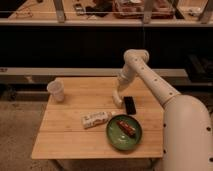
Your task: Wipe the white sponge on the table
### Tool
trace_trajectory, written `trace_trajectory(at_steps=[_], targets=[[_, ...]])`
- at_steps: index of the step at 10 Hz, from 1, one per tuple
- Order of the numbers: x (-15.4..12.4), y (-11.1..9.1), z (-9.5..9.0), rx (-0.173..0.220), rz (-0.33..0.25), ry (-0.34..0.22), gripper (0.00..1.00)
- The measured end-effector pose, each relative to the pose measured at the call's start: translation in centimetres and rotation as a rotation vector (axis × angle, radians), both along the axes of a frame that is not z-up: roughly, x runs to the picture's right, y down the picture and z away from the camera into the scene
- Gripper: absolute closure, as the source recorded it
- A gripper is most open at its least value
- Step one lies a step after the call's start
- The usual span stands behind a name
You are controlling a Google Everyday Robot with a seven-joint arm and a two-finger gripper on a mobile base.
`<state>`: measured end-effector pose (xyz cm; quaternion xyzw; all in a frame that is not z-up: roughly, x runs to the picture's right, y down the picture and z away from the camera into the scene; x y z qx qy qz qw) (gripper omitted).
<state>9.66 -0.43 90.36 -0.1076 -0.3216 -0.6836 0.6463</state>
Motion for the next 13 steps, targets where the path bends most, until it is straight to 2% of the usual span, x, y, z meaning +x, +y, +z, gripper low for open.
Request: trace_trajectory(at_steps=[2, 5, 7, 8, 11, 13], targets=[[-0.4, 0.0, 0.3, 0.007, -0.010, -0.001, 0.20], [-0.9, 0.7, 0.6, -0.003, -0.016, -0.004, 0.20], [-0.5, 1.8, 1.9, -0.014, -0.013, 0.020, 0.22], [-0.1, 2.0, 2.4, -0.012, -0.009, 0.033, 0.27], [0.5, 2.8, 3.4, -0.014, -0.002, 0.060, 0.56], [-0.4, 3.2, 3.7, -0.024, -0.005, 0.058, 0.76]])
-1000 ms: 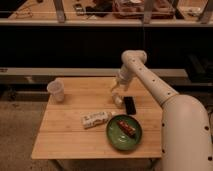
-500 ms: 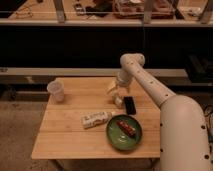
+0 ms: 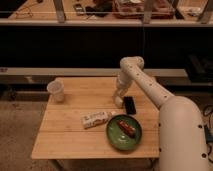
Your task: Wipe the white sponge on the table
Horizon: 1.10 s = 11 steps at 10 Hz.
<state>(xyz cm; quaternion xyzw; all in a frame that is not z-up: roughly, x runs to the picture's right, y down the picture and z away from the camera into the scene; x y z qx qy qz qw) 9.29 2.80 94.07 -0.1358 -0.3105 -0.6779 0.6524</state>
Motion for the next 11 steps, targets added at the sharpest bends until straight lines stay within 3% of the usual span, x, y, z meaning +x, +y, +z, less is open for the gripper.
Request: trace_trajectory(at_steps=[2, 3, 5, 7, 8, 11], targets=[[-1.0, 0.3, -0.1, -0.011, -0.003, -0.008, 0.95], [-1.2, 0.3, -0.3, -0.016, 0.005, -0.012, 0.99], [-2.4, -1.3, -1.0, -0.008, 0.057, -0.028, 1.00], [-1.9, -4.6, -1.1, 0.038, 0.134, -0.011, 1.00], [-1.6, -6.7, -0.6, 0.065, 0.172, 0.002, 1.00], [-2.1, -9.0, 1.5, 0.080, 0.212, 0.026, 1.00]])
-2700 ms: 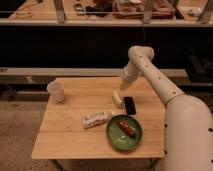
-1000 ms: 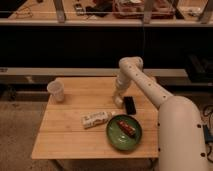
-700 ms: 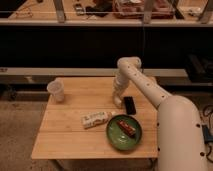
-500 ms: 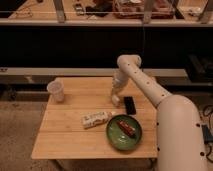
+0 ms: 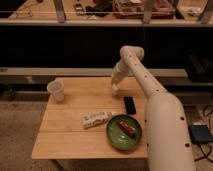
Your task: Wipe the white sponge on the table
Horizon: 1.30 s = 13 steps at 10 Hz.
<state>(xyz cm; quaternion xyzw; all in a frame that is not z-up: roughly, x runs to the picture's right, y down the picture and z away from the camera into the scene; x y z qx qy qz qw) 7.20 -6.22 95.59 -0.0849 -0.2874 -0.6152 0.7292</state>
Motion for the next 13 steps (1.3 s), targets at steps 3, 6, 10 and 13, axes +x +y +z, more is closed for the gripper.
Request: trace_trajectory(at_steps=[3, 6, 10, 13], targets=[[-0.8, -0.1, 2.3, -0.021, -0.013, 0.020, 1.00], [-1.4, 0.5, 4.3, -0.026, -0.069, 0.056, 1.00], [-4.2, 0.0, 6.2, 0.022, -0.030, 0.078, 1.00], [-7.2, 1.4, 6.0, 0.004, -0.013, 0.038, 1.00]])
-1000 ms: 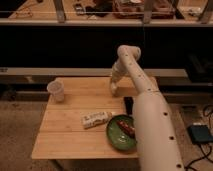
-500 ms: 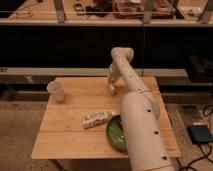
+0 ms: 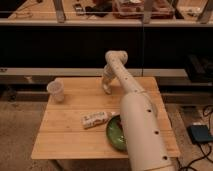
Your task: Wipe the white sponge on the table
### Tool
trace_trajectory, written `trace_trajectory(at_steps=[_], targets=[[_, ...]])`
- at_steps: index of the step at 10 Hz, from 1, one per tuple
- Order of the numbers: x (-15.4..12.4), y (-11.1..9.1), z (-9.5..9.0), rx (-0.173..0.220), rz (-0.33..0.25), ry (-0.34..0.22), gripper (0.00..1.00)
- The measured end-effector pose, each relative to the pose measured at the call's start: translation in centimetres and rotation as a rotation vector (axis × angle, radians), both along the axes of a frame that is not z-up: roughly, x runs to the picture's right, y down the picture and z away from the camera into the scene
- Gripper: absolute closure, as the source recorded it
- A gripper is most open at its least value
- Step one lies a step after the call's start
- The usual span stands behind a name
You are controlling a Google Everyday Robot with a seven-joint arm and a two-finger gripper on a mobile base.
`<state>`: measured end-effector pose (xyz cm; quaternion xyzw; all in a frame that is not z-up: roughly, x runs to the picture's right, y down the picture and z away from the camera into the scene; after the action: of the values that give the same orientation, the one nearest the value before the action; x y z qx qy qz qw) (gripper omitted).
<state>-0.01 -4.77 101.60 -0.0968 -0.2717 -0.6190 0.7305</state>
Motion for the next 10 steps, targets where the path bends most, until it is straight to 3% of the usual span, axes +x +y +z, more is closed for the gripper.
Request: trace_trajectory(at_steps=[3, 7, 9, 10], targets=[[-2.2, 2.1, -1.8, -0.021, -0.057, -0.058, 1.00], [-3.9, 7.3, -4.4, -0.060, -0.139, -0.121, 1.00], [-2.9, 9.0, -5.6, -0.077, -0.142, -0.125, 1.00], [-1.0, 9.7, -6.6, -0.081, -0.116, -0.112, 1.00]])
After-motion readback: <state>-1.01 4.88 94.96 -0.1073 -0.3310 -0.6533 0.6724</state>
